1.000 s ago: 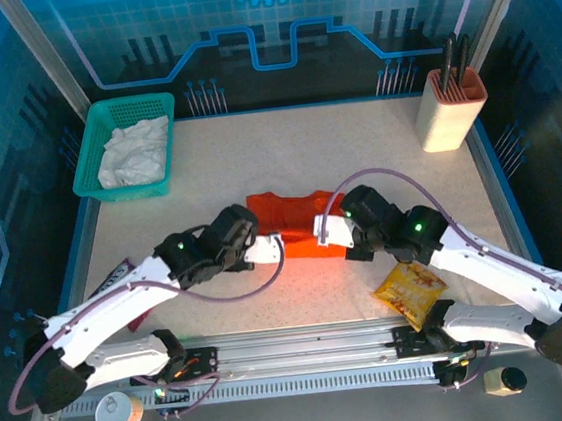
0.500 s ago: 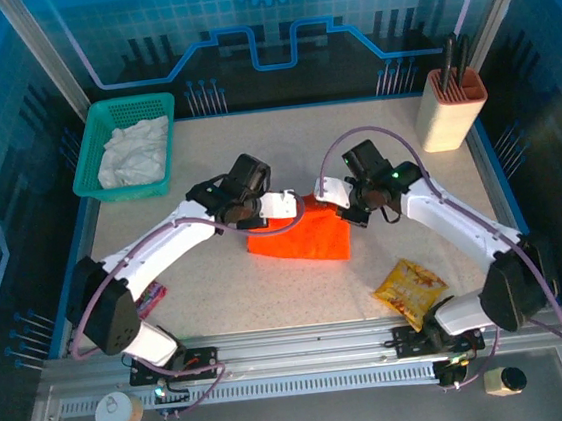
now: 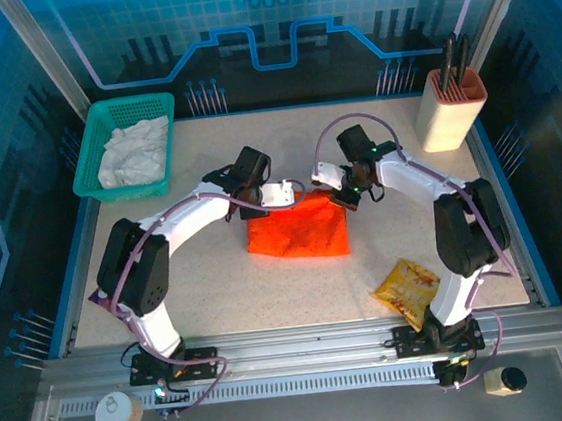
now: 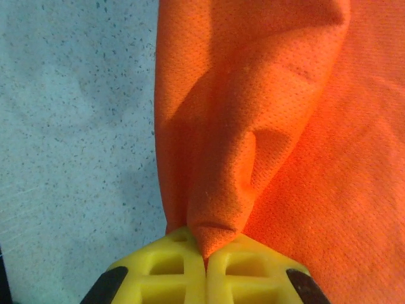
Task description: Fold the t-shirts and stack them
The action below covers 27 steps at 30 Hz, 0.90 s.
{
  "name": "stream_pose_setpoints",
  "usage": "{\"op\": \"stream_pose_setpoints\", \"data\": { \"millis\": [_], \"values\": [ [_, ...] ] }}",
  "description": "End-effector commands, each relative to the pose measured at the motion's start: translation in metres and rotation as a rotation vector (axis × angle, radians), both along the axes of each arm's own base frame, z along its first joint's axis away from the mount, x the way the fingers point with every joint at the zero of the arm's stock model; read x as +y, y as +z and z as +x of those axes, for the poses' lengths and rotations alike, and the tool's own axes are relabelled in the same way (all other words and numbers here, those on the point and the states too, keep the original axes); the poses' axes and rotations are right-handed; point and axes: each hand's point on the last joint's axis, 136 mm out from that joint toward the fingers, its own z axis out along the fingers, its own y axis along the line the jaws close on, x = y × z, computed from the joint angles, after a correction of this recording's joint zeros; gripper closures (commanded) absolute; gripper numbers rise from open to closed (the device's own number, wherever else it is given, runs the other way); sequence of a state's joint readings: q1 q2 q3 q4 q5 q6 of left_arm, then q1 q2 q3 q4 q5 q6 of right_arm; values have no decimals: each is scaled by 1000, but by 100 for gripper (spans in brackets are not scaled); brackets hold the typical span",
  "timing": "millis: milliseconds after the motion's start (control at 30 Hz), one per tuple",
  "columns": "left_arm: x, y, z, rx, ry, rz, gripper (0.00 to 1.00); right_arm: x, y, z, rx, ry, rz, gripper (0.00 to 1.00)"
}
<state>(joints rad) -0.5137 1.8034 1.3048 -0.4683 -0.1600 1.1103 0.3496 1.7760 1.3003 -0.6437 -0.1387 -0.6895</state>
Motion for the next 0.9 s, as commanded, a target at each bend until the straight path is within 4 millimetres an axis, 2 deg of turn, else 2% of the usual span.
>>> {"op": "stream_pose_setpoints", "data": {
  "millis": [0,267,500,533,600,733,867],
  "values": [
    [-2,3,27,-71,7,-17,100,-4,-2,26,-36,-80,15,100],
    [0,-19,48,-108,34,-25,100,-12,-25,46,-49,-174,-19,100],
    [-3,-15,55,-157,51,-59,100,-17,-25,59,-97,-255,-17,74],
    [-2,-13,56,-164,55,-65,97,-17,-24,62,-106,-268,-15,71],
    [-3,-6,58,-189,73,-90,83,-21,-18,68,-133,-317,-13,67],
    [-1,14,64,-232,145,-155,74,-29,1,80,-215,-427,13,61],
    [19,45,78,-332,290,-248,68,-41,34,87,-339,-554,91,50]
  ]
}}
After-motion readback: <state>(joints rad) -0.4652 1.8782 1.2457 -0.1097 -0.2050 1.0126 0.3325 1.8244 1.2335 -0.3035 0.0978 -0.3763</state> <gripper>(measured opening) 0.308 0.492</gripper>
